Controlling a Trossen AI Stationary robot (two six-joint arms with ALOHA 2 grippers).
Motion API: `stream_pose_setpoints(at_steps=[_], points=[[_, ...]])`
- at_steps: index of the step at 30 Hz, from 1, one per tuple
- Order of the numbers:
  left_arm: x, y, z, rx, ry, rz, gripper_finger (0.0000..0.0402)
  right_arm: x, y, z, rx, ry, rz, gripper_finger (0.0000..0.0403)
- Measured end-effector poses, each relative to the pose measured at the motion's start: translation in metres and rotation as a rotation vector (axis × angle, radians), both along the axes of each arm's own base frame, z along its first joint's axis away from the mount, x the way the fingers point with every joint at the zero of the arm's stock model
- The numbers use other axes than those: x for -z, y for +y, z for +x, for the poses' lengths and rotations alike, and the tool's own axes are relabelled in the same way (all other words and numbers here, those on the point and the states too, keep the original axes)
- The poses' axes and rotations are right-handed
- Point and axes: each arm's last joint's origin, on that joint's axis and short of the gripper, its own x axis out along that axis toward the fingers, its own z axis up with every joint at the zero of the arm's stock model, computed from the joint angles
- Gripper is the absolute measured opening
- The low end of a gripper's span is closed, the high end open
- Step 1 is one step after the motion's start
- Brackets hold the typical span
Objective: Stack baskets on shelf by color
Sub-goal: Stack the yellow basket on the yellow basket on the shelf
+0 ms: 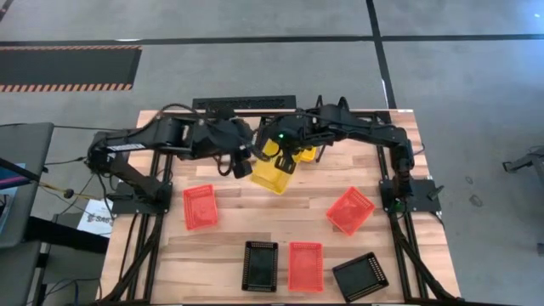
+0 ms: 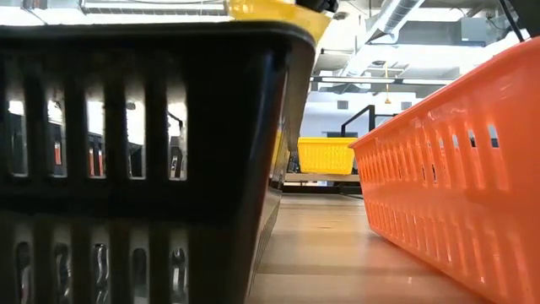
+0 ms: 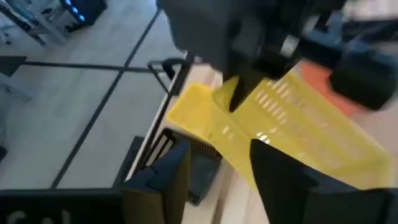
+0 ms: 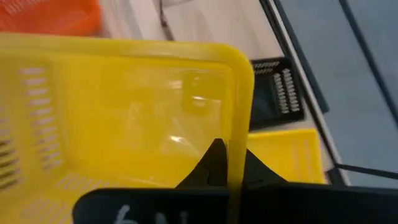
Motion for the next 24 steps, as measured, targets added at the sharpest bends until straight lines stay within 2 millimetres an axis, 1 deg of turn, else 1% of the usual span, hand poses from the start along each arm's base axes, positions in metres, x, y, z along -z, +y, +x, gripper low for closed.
stream_pose_setpoints(at_steps=[3,6,8,10,14,16,20,24], points=[[-0.022,-0.002,-0.016,-0.003,-0.035,-0.022,0.017,0.003,-0.005,-0.006,-0.01,0.08,-0.012,0.0001],[-0.035,-0.005,-0.037,-0.013,-0.014,-0.054,0.0169,0.002,-0.016,-0.016,-0.031,0.152,-0.02,0.0001],[-0.036,-0.007,-0.053,-0.023,0.039,-0.079,0.0166,0.0,-0.027,-0.019,-0.072,0.163,-0.015,0.0001],[-0.037,-0.009,-0.068,-0.036,0.065,-0.106,0.0163,-0.003,-0.043,-0.024,-0.132,0.159,0.025,0.0001],[-0.035,-0.012,-0.092,-0.102,0.12,-0.177,0.0159,-0.005,-0.079,-0.037,-0.174,0.154,0.083,0.0001],[-0.035,-0.014,-0.098,-0.127,0.109,-0.211,0.0158,-0.005,-0.1,-0.044,-0.166,0.138,0.112,0.0001],[-0.035,-0.019,-0.104,-0.112,0.095,-0.223,0.0158,-0.006,-0.137,-0.058,-0.111,0.093,0.131,0.0001],[-0.033,-0.021,-0.102,-0.133,0.094,-0.204,0.0158,-0.007,-0.158,-0.068,-0.088,0.057,0.136,0.0001]])
